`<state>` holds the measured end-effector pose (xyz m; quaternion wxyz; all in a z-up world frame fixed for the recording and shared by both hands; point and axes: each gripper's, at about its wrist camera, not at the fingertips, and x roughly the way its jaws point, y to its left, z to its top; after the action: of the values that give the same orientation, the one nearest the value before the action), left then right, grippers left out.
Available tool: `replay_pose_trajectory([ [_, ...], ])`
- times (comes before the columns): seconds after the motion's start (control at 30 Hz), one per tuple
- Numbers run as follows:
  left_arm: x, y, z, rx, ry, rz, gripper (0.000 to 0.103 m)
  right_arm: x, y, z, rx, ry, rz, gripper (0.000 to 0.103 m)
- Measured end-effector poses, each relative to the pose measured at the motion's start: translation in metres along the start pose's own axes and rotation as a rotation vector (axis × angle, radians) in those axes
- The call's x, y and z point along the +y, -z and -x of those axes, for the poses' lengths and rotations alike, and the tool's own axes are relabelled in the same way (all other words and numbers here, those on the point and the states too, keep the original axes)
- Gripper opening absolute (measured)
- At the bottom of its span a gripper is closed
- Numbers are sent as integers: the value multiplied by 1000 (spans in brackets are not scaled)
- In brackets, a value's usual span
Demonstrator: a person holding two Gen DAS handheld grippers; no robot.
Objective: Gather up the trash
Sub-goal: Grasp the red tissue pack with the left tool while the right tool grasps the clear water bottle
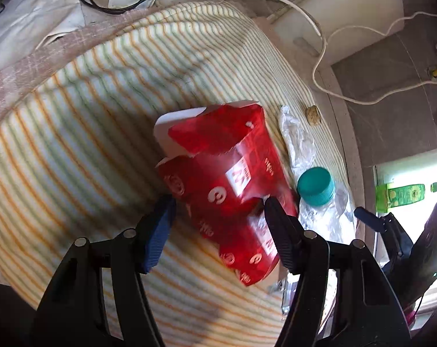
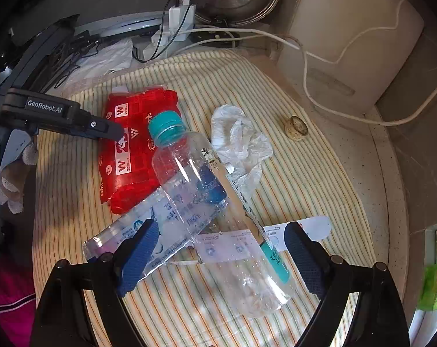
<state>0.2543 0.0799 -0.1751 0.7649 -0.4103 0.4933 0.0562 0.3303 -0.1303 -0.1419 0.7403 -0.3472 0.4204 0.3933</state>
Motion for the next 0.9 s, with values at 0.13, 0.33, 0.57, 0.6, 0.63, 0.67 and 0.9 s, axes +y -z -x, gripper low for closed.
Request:
replay_pose_trajectory([
  [0.13,-7,-8,-7,-7,6,-3,65,2,-4,-11,10,2,28,91],
  [0.33,-16,-11,-17,-19,31,-9,65,1,-10,-27,20,-4,43,91],
  [0.57,-31,-18,-22,-21,65,-35,36,-8,-8,-39,44,-54,4,75],
  [0.6,-35,-19,-22,-25,66,-45,32,-10,-8,-38,38,-61,-8,74],
  [0.63,-39,-20,-21,-29,63,-58,30,-12,-7,-37,33,-68,-21,73],
  [0.67,-44,-20,-20,-37,60,-76,27,-14,-7,-36,27,-71,-35,71],
  [0.9,-58,-24,0,-81,69,-134,16,-26,-3,-22,-23,-120,-148,61],
])
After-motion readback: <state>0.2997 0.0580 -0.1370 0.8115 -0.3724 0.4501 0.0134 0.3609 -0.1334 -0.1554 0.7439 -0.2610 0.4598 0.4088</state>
